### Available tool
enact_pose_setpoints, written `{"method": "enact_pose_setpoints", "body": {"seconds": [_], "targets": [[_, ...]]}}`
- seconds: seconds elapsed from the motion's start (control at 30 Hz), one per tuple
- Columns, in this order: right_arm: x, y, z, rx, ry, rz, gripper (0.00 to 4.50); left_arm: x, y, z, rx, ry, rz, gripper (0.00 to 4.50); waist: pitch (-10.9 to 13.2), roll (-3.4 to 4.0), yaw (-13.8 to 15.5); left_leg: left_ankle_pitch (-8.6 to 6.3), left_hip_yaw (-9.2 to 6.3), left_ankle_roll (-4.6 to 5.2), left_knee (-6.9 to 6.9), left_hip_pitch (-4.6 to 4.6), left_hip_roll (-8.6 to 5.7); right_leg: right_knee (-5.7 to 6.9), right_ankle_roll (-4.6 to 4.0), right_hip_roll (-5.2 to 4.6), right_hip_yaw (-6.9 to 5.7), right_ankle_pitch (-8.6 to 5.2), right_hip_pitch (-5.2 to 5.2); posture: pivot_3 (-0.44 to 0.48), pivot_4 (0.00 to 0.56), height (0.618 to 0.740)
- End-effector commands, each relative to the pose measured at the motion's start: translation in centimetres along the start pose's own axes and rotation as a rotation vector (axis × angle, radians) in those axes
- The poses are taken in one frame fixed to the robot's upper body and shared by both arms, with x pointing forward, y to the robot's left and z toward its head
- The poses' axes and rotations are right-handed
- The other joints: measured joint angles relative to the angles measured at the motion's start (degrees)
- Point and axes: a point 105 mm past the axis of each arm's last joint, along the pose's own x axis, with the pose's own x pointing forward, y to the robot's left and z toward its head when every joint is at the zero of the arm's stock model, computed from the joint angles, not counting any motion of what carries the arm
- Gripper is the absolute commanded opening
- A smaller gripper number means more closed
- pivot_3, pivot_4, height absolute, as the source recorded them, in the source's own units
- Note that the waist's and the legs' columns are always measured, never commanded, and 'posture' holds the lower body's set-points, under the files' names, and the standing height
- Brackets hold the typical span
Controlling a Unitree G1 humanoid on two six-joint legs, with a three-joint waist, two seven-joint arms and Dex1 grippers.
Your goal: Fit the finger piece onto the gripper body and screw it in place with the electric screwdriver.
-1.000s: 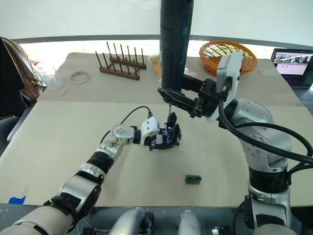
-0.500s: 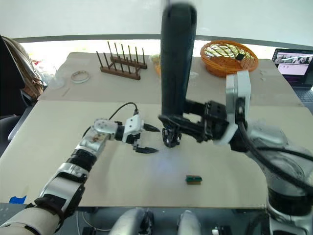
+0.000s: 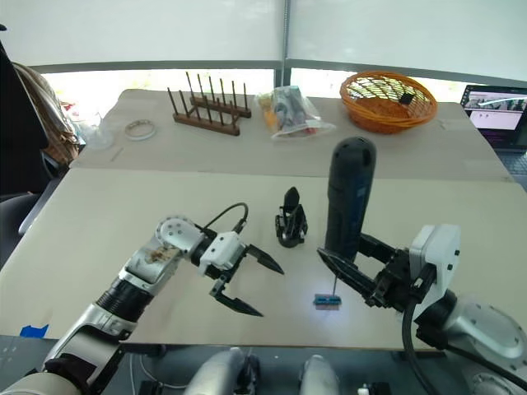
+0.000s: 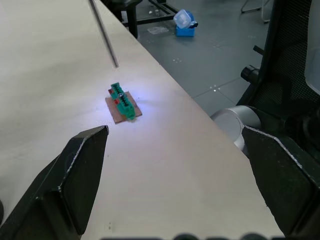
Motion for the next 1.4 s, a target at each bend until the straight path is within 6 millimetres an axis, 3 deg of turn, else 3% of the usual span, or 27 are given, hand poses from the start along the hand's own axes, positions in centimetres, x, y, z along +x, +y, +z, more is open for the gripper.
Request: {"method": "enact_pose_setpoints", "body": {"seconds": [0.03,0.33,1.4], "targets": [[0.3,1.1,1.3,-0.065,-0.08,-0.008,1.97,0.9,0.7,0.2,0.037,-0.012,0.013,4.5,0.0,0.0,0.04,0.0,0.02,0.0,0.0,-0.01,0.0,0.01,0.0,0.02,0.0,0.0,-0.02,0.0,0.15,0.74],[0.3,0.5,1.1,-0.058,-0.112,-0.091,1.97,1.8,1.3,-0.4,0.034,-0.02,0.001,4.5,0.0,0.0,0.22,0.0,0.02,0.01,0.01,0.0,0.0,0.01,0.0,0.03,0.01,0.0,-0.04,0.0,0.15,0.74],[0.4,0.5,-0.1,-0.037,-0.088,-0.073,1.97,2.0,2.1,0.0,0.003,0.003,0.043,4.5,0.0,0.0,0.27,0.0,0.0,0.02,0.02,0.0,0.0,0.04,0.0,0.03,0.0,0.0,-0.03,0.0,0.15,0.74]]}}
